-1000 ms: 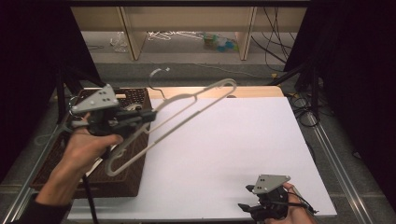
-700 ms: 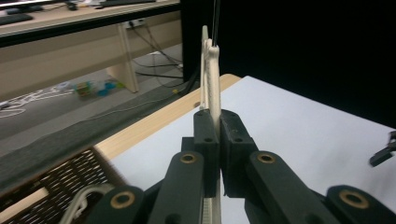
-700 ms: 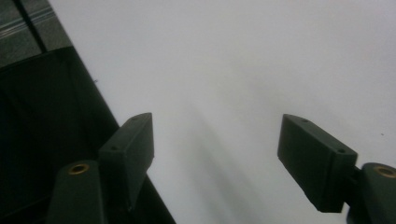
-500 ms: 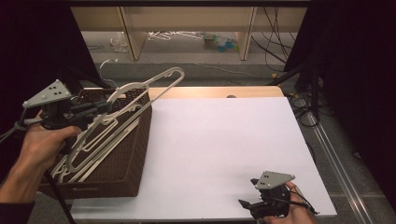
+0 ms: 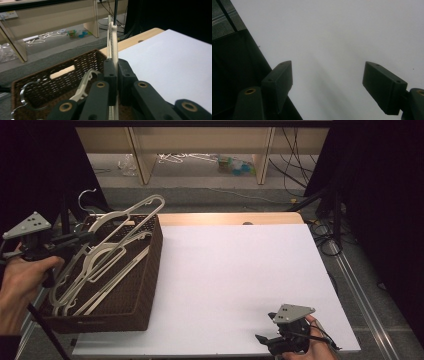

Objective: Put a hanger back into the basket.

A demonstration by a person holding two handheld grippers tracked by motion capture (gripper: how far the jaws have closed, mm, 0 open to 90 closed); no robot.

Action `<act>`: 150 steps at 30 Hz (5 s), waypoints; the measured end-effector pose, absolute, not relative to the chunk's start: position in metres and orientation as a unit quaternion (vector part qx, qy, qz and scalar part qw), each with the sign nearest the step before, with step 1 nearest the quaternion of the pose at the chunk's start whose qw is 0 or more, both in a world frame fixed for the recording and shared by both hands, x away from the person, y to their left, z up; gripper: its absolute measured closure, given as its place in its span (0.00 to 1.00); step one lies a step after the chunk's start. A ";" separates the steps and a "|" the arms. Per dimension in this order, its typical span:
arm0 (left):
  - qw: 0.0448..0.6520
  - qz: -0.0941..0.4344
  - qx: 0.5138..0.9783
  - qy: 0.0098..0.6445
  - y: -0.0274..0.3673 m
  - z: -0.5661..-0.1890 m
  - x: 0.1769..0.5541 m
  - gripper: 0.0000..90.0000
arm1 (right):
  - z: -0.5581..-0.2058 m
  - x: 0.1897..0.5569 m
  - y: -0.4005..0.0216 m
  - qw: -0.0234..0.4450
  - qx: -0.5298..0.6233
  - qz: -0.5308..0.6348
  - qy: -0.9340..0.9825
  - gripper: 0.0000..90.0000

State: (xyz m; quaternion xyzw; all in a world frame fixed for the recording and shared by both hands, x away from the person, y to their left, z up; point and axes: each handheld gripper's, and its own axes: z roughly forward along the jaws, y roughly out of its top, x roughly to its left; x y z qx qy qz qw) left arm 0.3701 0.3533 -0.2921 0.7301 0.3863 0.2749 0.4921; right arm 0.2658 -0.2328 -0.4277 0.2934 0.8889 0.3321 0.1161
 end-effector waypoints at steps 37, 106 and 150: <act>0.449 0.221 0.765 0.406 0.388 -0.384 0.394 0.96 | -0.432 0.266 -0.232 0.115 0.296 0.331 0.889 0.28; 0.492 0.257 0.740 0.380 0.244 -0.364 0.346 0.27 | -0.424 0.273 -0.245 0.140 0.336 0.397 0.842 0.28; 0.521 0.236 0.768 0.289 0.153 -0.425 0.285 0.18 | -0.420 0.272 -0.254 0.172 0.342 0.495 0.780 0.19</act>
